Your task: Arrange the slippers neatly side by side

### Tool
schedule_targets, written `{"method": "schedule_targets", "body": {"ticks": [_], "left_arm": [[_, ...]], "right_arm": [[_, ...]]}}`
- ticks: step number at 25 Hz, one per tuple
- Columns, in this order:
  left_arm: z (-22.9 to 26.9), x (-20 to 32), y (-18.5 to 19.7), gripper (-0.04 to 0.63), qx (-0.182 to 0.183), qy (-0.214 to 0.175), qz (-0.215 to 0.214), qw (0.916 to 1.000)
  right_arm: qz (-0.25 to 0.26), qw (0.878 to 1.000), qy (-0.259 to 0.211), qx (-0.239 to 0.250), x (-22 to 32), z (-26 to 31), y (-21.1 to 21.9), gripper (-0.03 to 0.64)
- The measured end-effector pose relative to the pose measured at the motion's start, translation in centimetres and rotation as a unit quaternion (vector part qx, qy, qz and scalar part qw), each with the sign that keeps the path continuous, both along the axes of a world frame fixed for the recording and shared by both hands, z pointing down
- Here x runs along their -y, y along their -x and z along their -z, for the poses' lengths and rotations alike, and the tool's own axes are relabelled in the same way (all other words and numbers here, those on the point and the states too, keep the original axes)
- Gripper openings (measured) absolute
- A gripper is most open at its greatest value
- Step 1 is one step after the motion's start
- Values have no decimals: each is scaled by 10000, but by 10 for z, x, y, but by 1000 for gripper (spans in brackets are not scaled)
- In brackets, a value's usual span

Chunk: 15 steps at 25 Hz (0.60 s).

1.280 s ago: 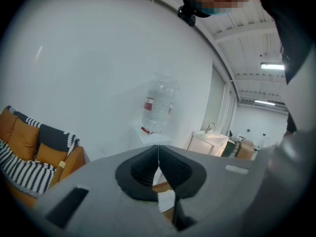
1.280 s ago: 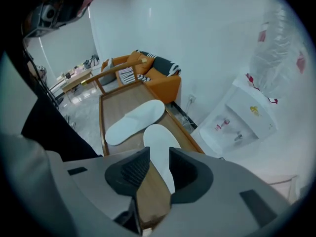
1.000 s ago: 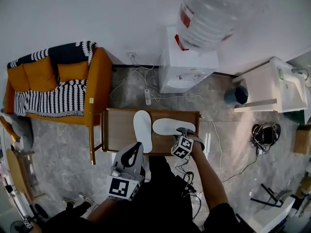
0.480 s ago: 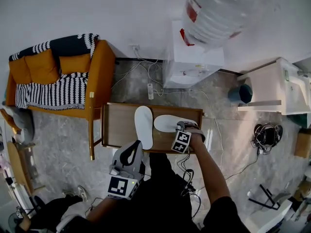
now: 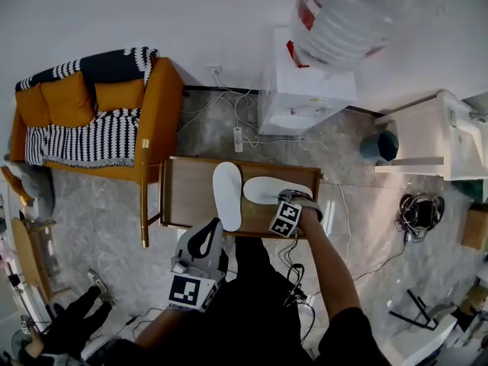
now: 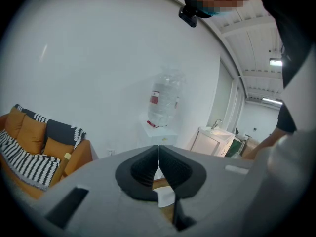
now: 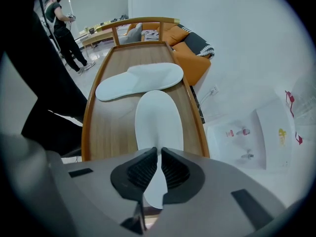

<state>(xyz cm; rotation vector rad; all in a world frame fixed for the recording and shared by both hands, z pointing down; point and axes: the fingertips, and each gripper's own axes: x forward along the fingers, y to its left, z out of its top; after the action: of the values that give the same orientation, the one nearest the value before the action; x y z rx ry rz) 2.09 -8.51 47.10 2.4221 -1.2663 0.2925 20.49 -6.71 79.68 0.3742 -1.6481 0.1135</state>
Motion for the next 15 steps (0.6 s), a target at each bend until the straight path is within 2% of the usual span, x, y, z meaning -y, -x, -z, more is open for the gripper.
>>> {"method": "schedule_targets", "body": {"ticks": [5,9,15], "left_arm": [[4,-4,3,17,-39,-56,-37,10000],[8,-9,8,17,-78,-102,-45,9999],[15,-17,15,17,-151,-174,-74,9997]], "right_arm": [[-341,9994,53,54,-6,8,2,28],[-801,9967,-1,136,-9,18,4,26],[-1638,9858,-77,362,-13,36,11,26]]}}
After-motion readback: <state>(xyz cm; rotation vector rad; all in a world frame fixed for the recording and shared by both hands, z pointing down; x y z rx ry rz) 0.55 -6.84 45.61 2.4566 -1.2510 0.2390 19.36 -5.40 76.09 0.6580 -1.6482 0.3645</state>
